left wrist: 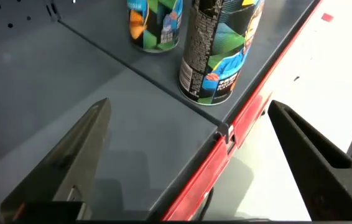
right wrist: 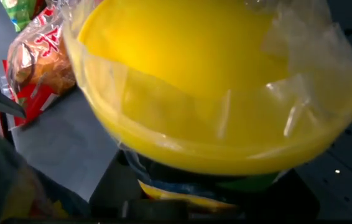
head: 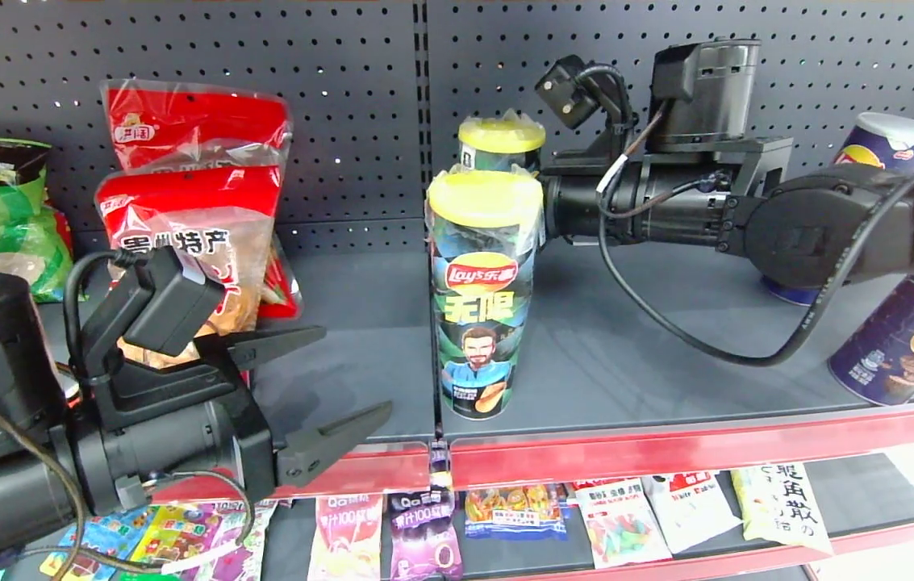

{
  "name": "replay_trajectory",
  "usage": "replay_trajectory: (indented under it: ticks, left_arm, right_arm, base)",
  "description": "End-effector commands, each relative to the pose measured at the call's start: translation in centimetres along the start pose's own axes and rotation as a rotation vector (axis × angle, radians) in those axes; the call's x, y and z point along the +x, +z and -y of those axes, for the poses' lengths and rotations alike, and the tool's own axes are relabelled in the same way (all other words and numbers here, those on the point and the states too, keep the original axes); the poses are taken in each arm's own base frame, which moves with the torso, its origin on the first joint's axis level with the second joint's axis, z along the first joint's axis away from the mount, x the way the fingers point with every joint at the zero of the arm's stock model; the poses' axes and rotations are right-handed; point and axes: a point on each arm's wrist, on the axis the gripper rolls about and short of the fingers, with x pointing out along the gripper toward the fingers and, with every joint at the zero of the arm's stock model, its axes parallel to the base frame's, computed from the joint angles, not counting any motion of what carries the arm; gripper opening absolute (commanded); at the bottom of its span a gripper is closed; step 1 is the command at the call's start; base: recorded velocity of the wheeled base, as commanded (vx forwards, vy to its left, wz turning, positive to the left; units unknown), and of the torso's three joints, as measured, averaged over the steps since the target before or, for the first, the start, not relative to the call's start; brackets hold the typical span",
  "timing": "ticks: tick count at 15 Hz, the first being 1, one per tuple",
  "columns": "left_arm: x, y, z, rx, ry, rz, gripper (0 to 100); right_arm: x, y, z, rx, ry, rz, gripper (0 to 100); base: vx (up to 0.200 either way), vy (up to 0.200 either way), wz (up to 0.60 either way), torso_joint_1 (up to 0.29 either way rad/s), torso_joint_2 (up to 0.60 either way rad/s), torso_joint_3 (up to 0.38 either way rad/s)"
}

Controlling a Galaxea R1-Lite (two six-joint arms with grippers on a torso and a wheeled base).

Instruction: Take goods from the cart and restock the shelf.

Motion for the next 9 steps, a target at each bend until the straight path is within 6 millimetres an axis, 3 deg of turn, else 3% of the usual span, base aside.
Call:
replay_trajectory:
  ticks: [1,5,6,9]
  left_arm:
    - [0.0,-0.07,-0.01,-0.001,0.001,-0.002,100]
    - [0.05,-0.13,-0.06,-0.004,0.002,-0.005,100]
    - [0.09,-0.11,-0.07,-0.004,0.002,-0.005,100]
    - [0.12,-0.1,-0.12,-0.004,0.003,-0.005,100]
  right_arm:
    - [0.34,-0.28,0.0,0.002,0.001,-0.006,0]
    - [0.31,-0.4,-0.04,0.004,0.002,-0.01,0]
    - [0.29,-0.56,-0.08,0.005,0.002,-0.013,100]
    - [-0.37,-0.51,-0.33,0.012,0.003,-0.019,100]
  base:
    - [0.0,0.0,0.0,0.0,0.0,0.0]
    - [0.0,0.0,0.0,0.0,0.0,0.0]
    - [0.0,0.0,0.0,0.0,0.0,0.0]
    - [0.0,0.0,0.0,0.0,0.0,0.0]
